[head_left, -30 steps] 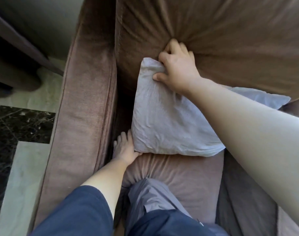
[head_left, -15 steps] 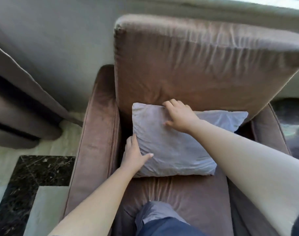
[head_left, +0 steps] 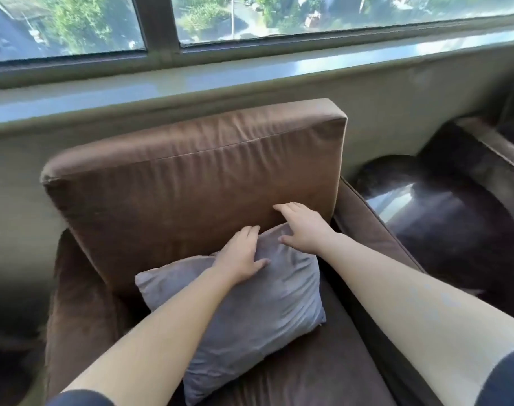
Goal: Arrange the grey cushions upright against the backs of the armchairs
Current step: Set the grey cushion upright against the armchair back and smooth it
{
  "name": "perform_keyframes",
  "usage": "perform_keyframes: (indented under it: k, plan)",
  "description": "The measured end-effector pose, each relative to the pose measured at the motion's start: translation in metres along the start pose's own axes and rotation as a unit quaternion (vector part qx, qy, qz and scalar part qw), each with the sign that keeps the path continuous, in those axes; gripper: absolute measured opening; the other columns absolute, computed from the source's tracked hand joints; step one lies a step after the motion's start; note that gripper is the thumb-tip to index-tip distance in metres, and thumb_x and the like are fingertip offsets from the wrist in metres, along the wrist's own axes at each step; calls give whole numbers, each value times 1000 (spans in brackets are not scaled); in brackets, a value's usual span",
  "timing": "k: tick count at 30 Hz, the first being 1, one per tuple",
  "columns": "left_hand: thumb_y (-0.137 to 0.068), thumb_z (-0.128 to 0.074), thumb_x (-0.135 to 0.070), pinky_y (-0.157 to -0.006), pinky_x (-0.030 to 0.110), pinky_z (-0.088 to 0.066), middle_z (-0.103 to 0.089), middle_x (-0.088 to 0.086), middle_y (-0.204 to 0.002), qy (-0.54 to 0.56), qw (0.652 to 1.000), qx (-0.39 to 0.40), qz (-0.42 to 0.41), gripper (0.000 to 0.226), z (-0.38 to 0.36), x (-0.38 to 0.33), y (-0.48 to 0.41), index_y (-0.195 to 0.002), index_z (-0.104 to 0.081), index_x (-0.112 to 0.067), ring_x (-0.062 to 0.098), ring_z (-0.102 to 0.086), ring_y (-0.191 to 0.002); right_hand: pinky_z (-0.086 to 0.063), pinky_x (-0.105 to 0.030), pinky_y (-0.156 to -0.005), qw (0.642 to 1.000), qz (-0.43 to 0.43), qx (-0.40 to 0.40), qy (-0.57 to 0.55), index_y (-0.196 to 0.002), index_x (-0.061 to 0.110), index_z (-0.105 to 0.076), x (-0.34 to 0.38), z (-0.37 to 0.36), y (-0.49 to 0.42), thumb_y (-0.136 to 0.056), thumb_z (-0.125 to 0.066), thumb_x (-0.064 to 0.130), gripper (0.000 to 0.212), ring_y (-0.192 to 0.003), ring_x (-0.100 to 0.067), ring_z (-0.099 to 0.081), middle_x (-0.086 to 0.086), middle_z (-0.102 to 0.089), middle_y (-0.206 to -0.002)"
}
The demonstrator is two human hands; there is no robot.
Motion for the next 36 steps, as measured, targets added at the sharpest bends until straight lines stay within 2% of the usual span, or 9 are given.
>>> perform_keyframes:
  k: [5,8,11,15,20,25,30,33,36]
  plan:
    - [-82,-67,-36,-100,35,-43,-53,15,-140,31,992,114,-45,78,-17,-46,-84,-146,-33,-5,30,-51,-128,-28,-45,-116,997,-22,-24,-68,-153,17,-21,-47,-28,3,-77,-62,35,88,-148,-27,-22,-3,-31,-157]
    - [-82,-71,-39,-81,31,-43,-64,12,-123,40,988,144,-29,61,-25,-62,-117,-127,-49,-5,31,-61,-113,-18,-33,-121,977,-83,-76,-180,-153,14,-23,-76,-42,20,-84,-68,30,84,-148,-22,-21,-4,-27,-159]
    - [-75,-77,-51,-76,33,-46,-68,4,-106,38,986,163,-5,54,-29,-63,-134,-107,-60,-12,24,-63,-99,-23,-26,-117,941,-147,-95,-291,-152,14,-25,-107,-63,42,-86,-70,37,84,-145,-13,-27,0,-31,-157]
    - [-67,-77,-62,-66,35,-47,-72,4,-84,36,981,188,40,56,-31,-55,-150,-91,-70,-11,18,-65,-77,-33,-30,-111,902,-175,-31,-392,-151,19,-26,-128,-111,56,-83,-69,48,85,-140,-14,-37,-2,-40,-152]
    - [-73,-83,-41,-52,26,-34,-53,-3,-61,79,976,168,115,40,-36,-54,-168,-75,-71,-3,7,-46,-56,-38,-28,-105,846,-170,11,-505,-146,27,-35,-129,-151,46,-78,-68,61,83,-130,-7,-46,8,-48,-144]
    - [-80,-80,-33,-48,25,-26,-40,-5,-58,106,966,191,135,38,-34,-43,-180,-59,-54,-14,6,-34,-51,-46,-26,-85,789,-182,-2,-587,-122,34,-53,-112,-169,20,-83,-65,53,45,-103,3,-58,17,-64,-114]
    - [-81,-79,-30,-42,16,-29,-40,-16,-41,110,962,192,160,47,-39,-29,-191,-42,-56,-19,-2,-35,-38,-46,-29,-73,789,-221,19,-572,-114,28,-49,-103,-209,26,-74,-65,60,53,-96,-12,-60,9,-64,-107]
    - [-82,-77,-35,-51,24,-31,-42,-14,-48,112,958,204,167,43,-39,-24,-196,-49,-57,-16,1,-37,-45,-49,-35,-77,807,-247,81,-530,-114,25,-48,-111,-239,43,-69,-63,64,62,-102,-22,-61,0,-65,-110]
    - [-83,-75,-39,-63,28,-35,-51,1,-68,116,956,209,170,43,-37,-21,-198,-79,-68,3,11,-46,-63,-52,-40,-83,811,-267,124,-506,-111,21,-50,-122,-261,60,-67,-63,65,64,-106,-28,-62,-6,-67,-113]
Point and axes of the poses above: each hand's wrist, its own y-axis away from the middle knuckle, its own z-axis out of the back of the hand, x = y × z, the point moved 2 cm from there along -y, towards the middle knuckle
